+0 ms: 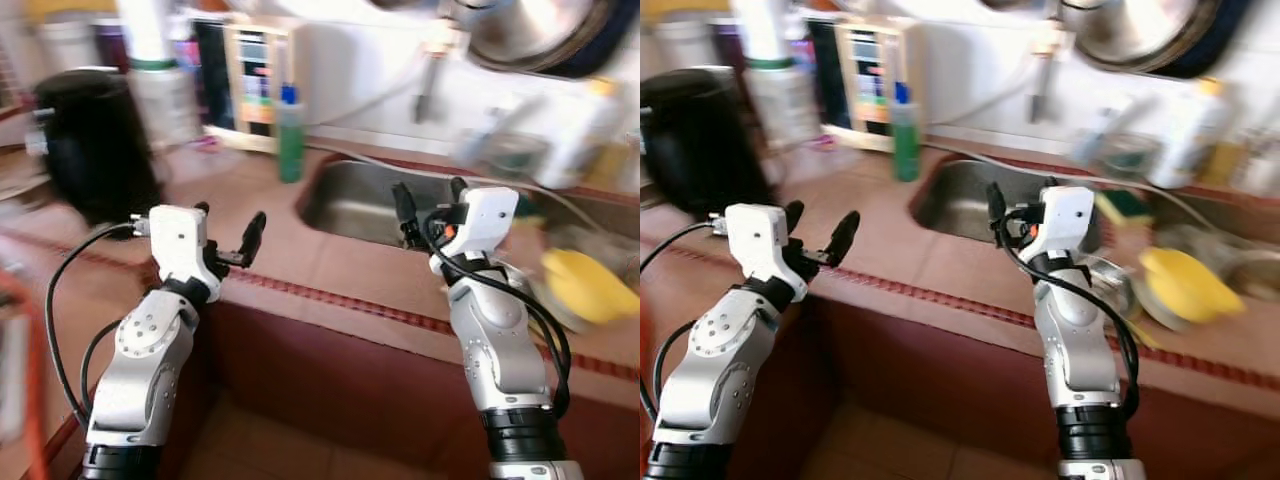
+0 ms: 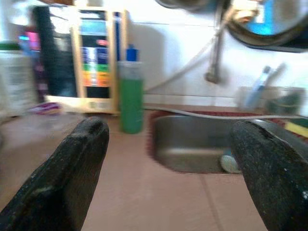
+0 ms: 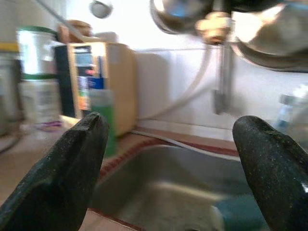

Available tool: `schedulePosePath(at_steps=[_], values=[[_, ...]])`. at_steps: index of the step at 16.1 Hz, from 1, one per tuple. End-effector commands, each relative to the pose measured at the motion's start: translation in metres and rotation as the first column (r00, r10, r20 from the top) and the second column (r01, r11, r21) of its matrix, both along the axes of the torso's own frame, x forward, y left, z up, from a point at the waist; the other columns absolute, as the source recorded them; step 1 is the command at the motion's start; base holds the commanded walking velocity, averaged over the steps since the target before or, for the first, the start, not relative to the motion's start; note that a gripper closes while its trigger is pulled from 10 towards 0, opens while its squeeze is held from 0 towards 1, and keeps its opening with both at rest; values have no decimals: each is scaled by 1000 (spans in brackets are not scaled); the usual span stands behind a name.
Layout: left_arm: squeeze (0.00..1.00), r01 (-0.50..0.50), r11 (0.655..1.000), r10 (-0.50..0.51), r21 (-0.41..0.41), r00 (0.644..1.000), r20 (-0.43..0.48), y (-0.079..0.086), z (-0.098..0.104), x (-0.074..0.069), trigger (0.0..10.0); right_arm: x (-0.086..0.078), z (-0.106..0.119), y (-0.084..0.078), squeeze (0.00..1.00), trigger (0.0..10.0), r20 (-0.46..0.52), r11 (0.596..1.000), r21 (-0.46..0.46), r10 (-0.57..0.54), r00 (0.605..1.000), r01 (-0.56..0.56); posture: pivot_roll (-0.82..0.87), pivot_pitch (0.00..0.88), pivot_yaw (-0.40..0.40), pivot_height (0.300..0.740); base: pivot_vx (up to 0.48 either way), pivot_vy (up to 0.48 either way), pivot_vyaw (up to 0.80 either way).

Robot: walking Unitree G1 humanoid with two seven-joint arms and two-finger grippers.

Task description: Kitchen organization

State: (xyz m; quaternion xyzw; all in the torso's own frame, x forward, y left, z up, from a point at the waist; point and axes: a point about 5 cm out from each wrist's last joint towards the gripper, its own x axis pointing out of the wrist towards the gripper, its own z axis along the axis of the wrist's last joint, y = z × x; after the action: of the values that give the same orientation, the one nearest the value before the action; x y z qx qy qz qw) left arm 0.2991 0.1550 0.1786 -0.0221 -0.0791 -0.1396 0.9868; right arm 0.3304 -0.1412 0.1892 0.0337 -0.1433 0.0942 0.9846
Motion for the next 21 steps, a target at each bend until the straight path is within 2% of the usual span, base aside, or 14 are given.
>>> schedulePosePath(at_steps=[1,6,21], values=[[0,24,1000,-24,-3,999,30,-3,6,-1,10000,2,0,-1,0,10000,-12,1000,-8,-5,1000,5,-50,2,-7,740,0,0,-606],[0,48,999,-48,-21,998,36,-5,6,-3,10000,2,1,-1,0,10000,-3,1000,-23,5,1000,-5,-51,0,-18,740,0,-75,-460],[0,45,999,-44,-24,998,33,-5,5,-2,10000,4,1,5,0,10000,3,998,-56,42,999,-42,-47,0,-28,740,0,-480,0]])
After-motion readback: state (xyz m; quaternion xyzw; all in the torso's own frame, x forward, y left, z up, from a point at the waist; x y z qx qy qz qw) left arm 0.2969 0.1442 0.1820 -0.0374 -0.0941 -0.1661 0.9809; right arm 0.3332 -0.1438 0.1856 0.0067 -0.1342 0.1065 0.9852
